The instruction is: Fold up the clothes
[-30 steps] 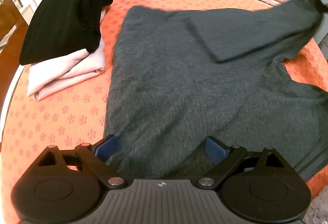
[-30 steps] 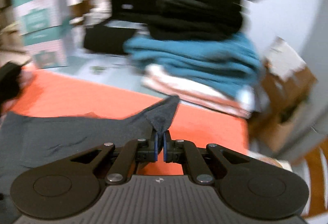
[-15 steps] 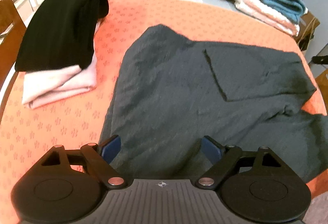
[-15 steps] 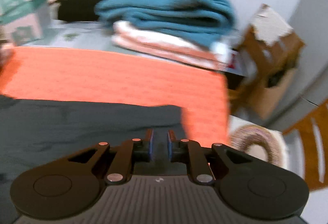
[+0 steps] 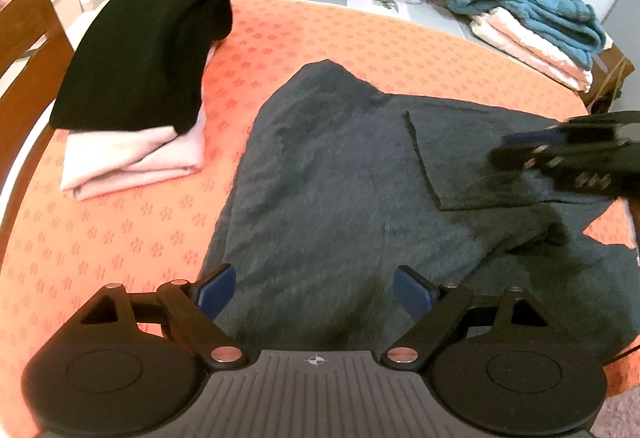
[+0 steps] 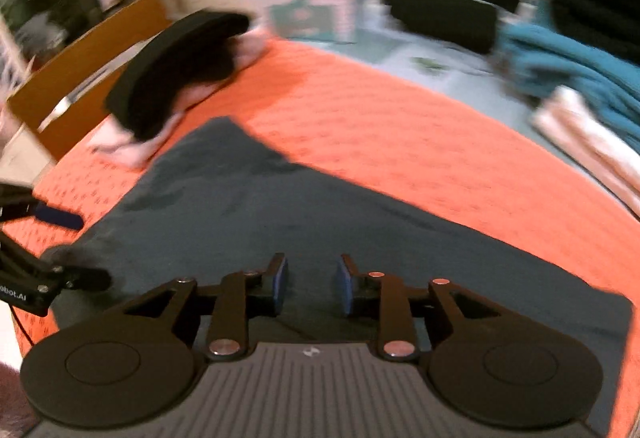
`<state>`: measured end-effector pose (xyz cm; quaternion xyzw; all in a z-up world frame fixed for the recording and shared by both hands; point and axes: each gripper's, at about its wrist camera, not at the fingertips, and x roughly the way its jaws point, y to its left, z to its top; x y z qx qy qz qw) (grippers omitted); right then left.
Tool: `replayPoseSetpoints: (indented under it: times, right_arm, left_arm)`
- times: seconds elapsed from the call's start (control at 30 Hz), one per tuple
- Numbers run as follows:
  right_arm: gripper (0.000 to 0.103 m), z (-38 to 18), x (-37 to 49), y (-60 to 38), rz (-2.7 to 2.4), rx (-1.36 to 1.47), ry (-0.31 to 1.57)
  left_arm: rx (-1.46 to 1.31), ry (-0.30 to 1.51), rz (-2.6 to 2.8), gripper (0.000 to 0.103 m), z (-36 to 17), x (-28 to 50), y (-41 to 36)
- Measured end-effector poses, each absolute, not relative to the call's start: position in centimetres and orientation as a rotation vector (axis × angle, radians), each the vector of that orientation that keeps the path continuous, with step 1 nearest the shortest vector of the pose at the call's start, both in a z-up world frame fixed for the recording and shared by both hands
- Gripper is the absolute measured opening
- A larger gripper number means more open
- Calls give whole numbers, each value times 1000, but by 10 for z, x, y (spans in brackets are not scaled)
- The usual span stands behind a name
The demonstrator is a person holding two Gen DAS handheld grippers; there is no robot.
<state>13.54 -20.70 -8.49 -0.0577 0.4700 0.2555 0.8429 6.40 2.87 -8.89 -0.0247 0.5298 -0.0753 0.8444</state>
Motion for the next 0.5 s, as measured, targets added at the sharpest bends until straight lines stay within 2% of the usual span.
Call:
replayPoseSetpoints:
  times: [0.23,0.27,0.33,0.5]
  right_arm:
    - [32,-113,130,-157,643,-277,1042]
    - [29,-115,127,-155,642,-297,1032]
    - [10,-117,124,-153,621,-333,1005]
    - [7,-102,127,-178,541,-275,967]
  left_arm:
    - [-74,1124,-126,87,-86,52,34]
    - [-77,1125,-121,87,-85,50,35]
    - [-85,1127,-112,87,-85,48,36]
    - [-92,1132,-97,87,-83,44,34]
